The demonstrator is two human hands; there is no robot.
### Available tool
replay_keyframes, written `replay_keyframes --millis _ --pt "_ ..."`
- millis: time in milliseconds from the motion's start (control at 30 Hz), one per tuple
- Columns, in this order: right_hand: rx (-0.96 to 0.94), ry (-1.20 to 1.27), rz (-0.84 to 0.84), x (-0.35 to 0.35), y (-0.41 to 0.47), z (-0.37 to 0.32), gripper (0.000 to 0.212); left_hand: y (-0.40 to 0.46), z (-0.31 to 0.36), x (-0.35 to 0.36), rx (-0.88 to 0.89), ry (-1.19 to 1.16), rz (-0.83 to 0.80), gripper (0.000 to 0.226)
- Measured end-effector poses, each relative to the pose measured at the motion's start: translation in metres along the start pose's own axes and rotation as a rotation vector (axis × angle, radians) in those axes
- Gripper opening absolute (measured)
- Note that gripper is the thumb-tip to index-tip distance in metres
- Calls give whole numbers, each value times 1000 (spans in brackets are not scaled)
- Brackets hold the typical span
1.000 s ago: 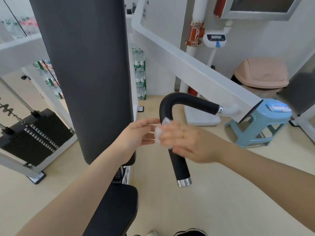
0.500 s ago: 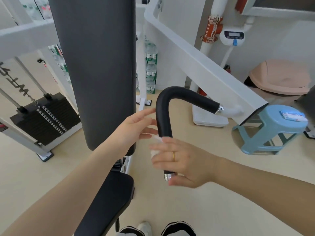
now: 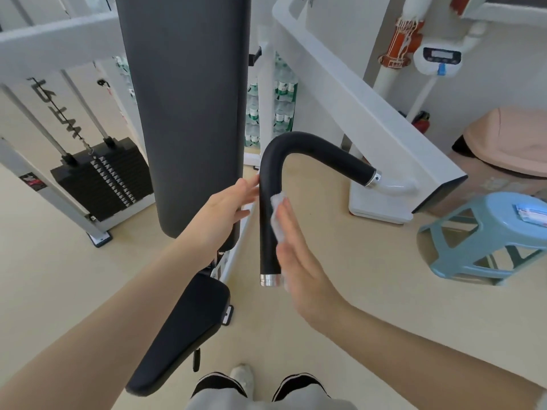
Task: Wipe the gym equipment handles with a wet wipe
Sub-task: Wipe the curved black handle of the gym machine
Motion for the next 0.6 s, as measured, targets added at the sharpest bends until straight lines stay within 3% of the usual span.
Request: replay_keyframes --millis 100,267,367,533,600 --pt "172 466 18 -12 29 16 41 -3 9 -5 -20 46 111 29" --pt "367 782 -52 0 16 38 45 -4 26 -9 43 157 128 31" --pt "370 793 -106 0 15 37 35 -5 27 -8 71 257 73 37" --pt "224 679 25 -22 44 8 42 3 22 -19 27 277 89 29" --pt "189 514 95 -16 23 12 45 9 13 -22 -3 210 79 30"
Point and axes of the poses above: each hand's wrist, its own y-axis towards the middle knuckle, its own x-axis out of the palm, z = x × y, the point moved 10 cm from there along y, towards the middle knuckle, and after that the axes turned 10 degrees about -z, right-handed, at the moved point
